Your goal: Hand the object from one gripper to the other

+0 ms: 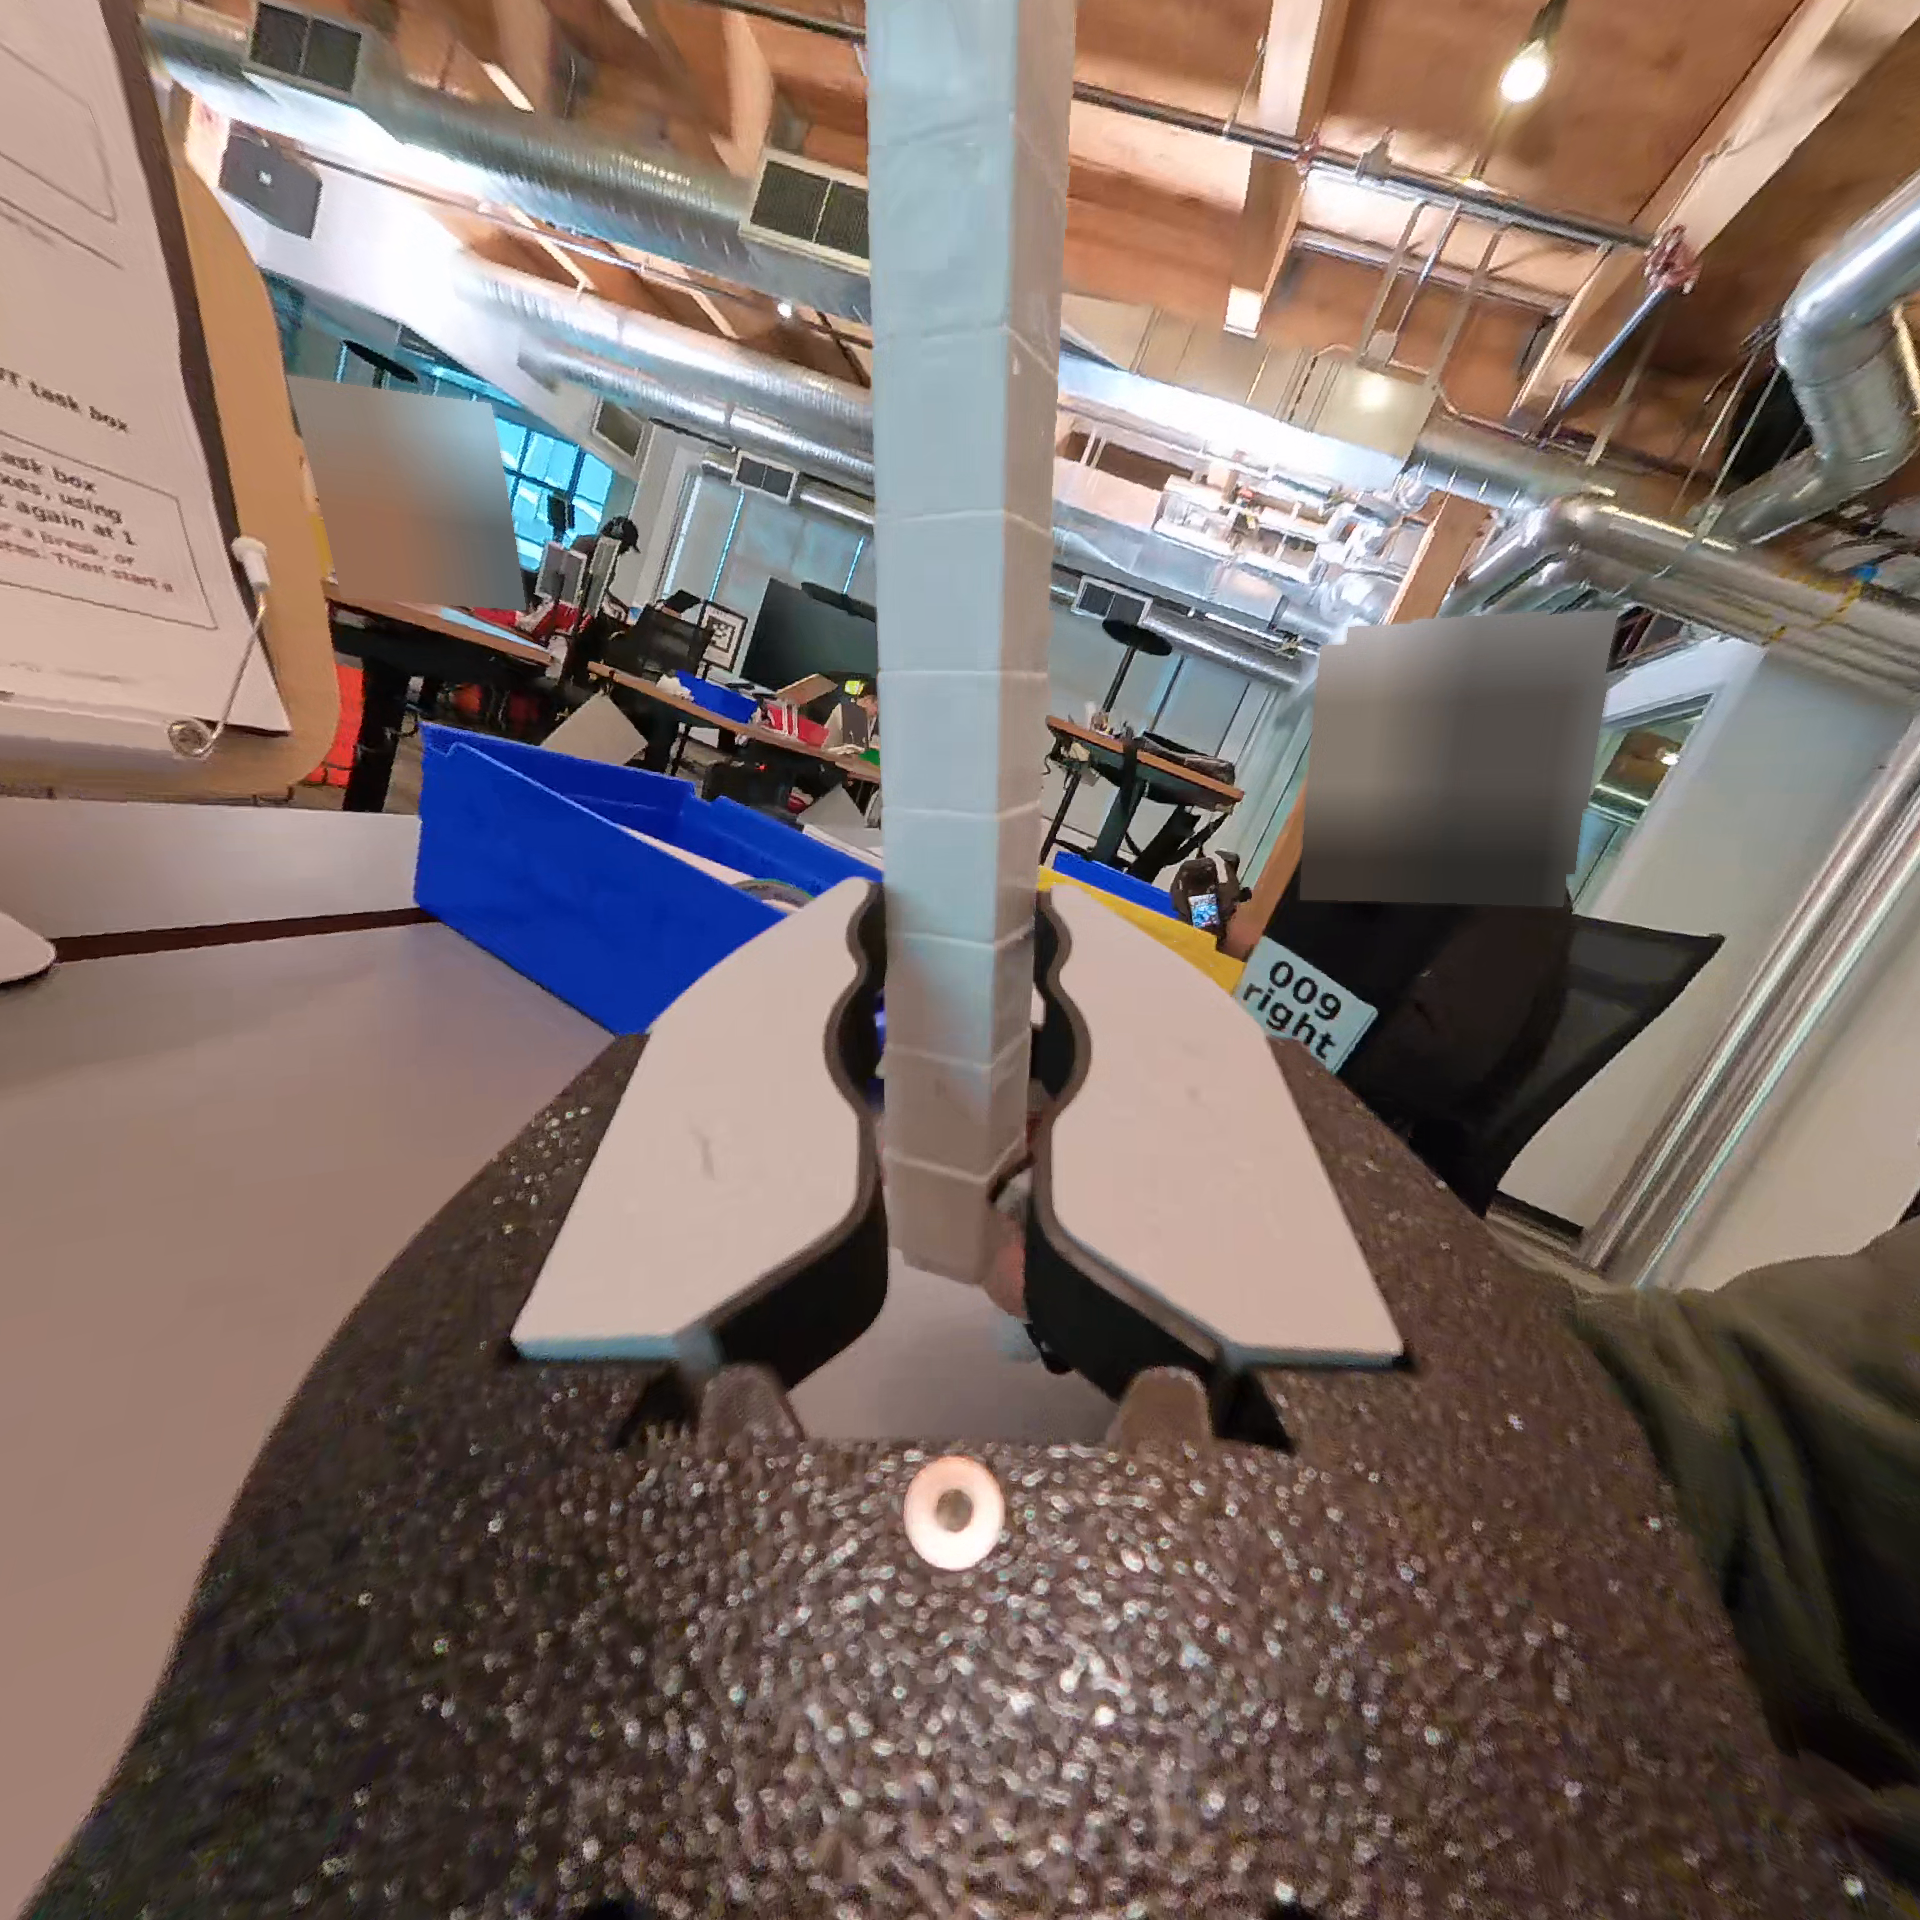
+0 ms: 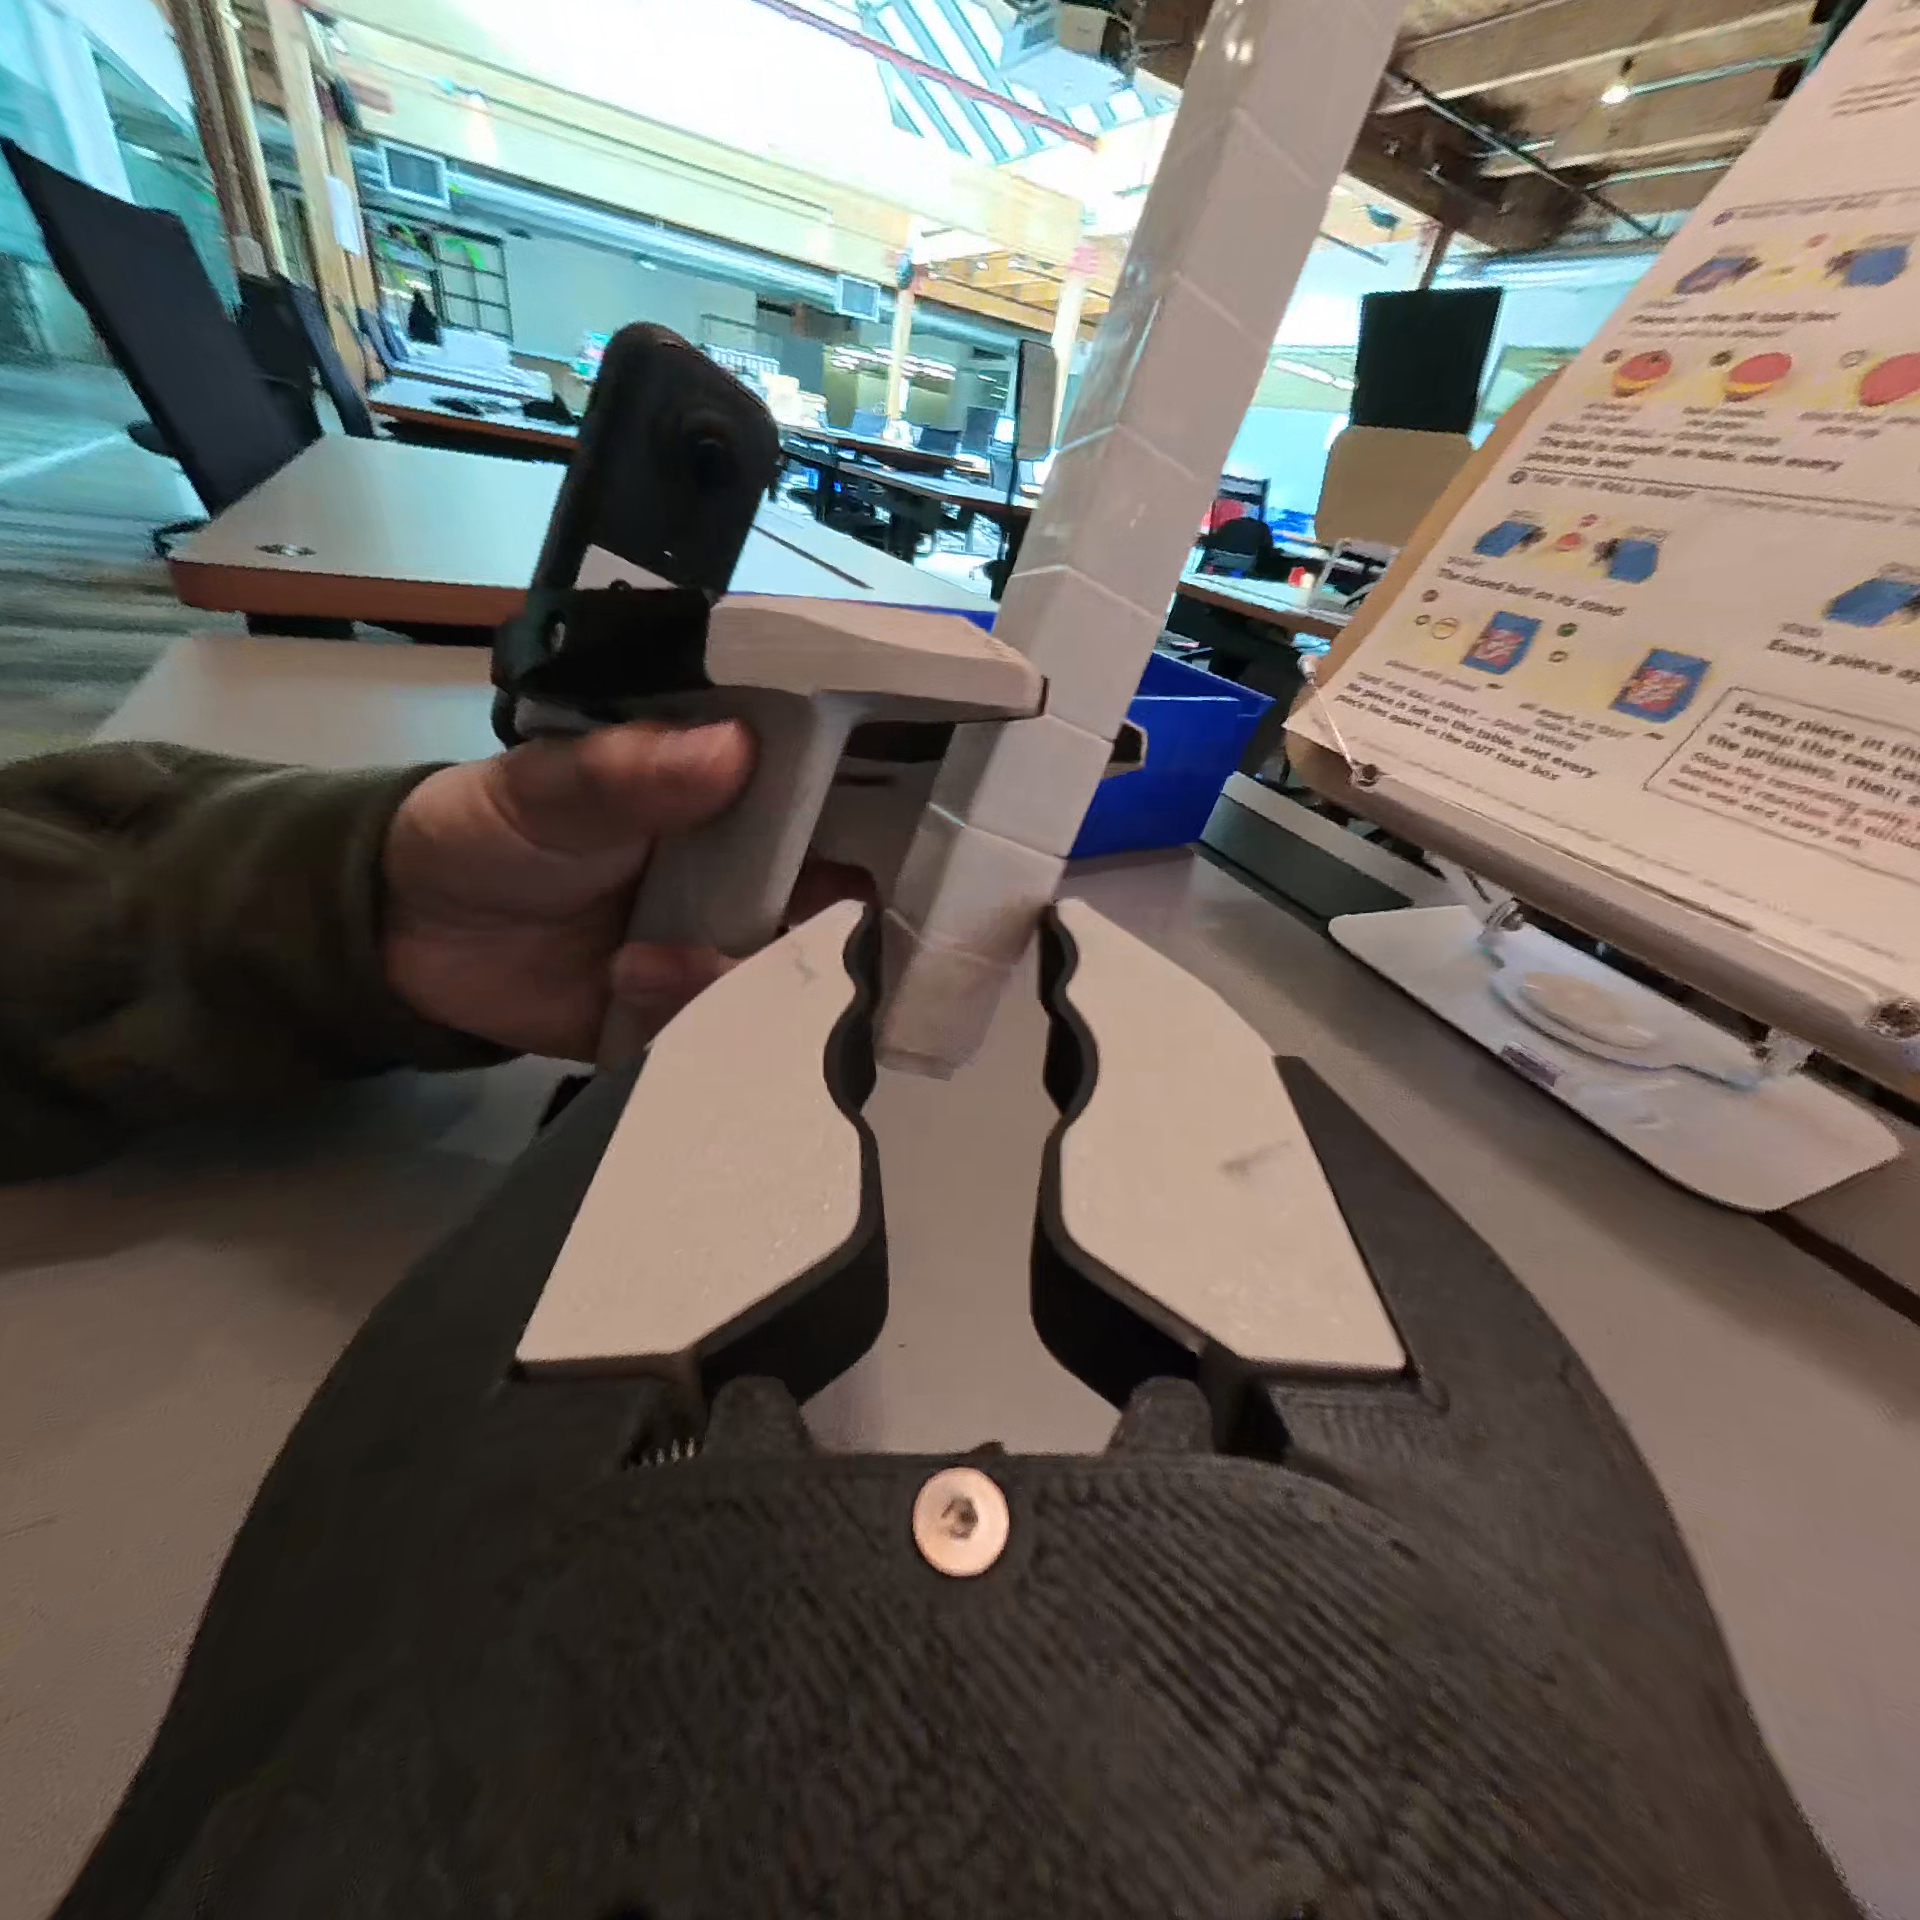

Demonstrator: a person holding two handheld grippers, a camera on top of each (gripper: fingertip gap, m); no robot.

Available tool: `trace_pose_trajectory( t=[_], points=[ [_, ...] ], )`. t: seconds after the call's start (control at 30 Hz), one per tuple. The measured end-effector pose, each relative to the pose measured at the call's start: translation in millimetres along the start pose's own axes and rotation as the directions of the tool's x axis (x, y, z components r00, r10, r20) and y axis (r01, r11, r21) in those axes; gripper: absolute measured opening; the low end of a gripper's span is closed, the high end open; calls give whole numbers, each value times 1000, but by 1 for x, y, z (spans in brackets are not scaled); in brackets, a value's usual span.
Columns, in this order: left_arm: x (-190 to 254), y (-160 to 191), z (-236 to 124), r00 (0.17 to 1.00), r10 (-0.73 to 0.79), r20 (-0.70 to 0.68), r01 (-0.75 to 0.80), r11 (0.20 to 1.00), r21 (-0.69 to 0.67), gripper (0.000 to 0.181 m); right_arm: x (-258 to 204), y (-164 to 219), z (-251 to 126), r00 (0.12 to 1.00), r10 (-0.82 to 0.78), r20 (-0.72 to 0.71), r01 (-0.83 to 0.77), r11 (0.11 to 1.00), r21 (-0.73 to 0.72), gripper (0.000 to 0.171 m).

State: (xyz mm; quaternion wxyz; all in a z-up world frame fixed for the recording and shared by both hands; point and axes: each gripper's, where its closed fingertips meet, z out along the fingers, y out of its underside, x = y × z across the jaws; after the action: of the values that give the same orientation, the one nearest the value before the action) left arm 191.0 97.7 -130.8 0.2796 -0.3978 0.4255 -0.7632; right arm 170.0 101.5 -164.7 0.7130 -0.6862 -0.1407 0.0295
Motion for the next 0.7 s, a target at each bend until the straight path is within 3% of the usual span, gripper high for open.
trace_pose_trajectory(
  t=[0.2,0.37,0.5,0.53,0.57,0.63,0.7],
  points=[
    [-4,5,-2,999,53,15,-51,995,-91,28,9,8,-4,999,44,12,-43,995,-90,24],
    [-20,-14,-12,988,78,135,-70,996,-62,37,38,13,-12,951,-205,-232,161,968,-194,22],
    [-29,-18,-16,980,5,200,15,995,-98,37,35,15,-10,857,-462,-229,391,871,-297,21],
    [-32,-14,-16,976,-12,218,40,991,-125,34,30,16,-8,855,-473,-213,404,864,-300,21],
    [-39,-7,-18,967,-27,252,70,984,-163,35,26,13,-7,849,-482,-217,416,862,-289,0],
    [-44,2,-19,964,-42,263,98,973,-207,42,29,1,-11,815,-509,-276,440,854,-276,0],
    [-45,2,-20,966,-71,250,121,975,-189,40,31,8,-10,825,-516,-230,438,841,-317,0]
  ],
)
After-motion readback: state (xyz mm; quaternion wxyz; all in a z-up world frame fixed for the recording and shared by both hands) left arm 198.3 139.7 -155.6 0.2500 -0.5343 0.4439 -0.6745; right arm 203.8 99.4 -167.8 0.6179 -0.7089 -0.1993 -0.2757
